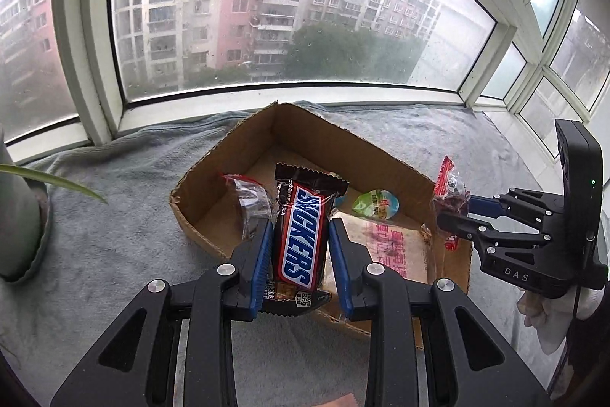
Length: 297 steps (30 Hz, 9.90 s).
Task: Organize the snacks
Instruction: 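Carry the Snickers into the box with the left tool while the right tool drops its bag, then move both open tools back toward the remaining candies, then grasp the green candy bag with the left tool while the right grasps the black wrapper, then carry the green bag into the box with the left tool while the right drops the wrapper, then move both open tools back toward the yellow and green candies, then grasp the yellow candy with the left tool while the right tool grasps the green candy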
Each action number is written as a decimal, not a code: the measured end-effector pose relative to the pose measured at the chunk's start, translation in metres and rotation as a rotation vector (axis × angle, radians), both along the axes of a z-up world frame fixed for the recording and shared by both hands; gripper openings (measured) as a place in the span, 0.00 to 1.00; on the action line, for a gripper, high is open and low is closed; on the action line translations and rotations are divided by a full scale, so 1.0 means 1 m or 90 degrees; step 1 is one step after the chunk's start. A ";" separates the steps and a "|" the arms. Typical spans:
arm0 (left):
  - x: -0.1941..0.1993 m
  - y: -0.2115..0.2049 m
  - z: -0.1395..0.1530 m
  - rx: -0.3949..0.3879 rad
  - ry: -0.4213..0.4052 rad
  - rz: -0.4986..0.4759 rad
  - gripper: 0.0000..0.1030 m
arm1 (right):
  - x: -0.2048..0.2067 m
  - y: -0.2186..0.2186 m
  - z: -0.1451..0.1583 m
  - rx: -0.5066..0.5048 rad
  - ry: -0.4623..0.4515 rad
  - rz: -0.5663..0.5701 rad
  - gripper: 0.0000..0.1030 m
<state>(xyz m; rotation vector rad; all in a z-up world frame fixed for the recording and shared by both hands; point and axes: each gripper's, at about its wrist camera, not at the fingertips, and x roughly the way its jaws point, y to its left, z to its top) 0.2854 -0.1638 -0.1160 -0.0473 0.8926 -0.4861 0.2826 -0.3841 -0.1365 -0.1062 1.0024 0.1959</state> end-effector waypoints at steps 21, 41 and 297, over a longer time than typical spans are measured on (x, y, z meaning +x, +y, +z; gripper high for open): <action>-0.009 0.005 0.011 0.000 -0.011 0.002 0.58 | -0.018 0.016 0.017 -0.018 -0.034 0.009 0.82; -0.091 0.126 0.050 0.030 -0.055 0.071 0.58 | -0.088 0.098 0.068 0.032 -0.081 0.132 0.82; -0.164 0.174 -0.079 0.093 0.099 0.135 0.19 | -0.113 0.193 -0.054 0.016 0.104 0.180 0.23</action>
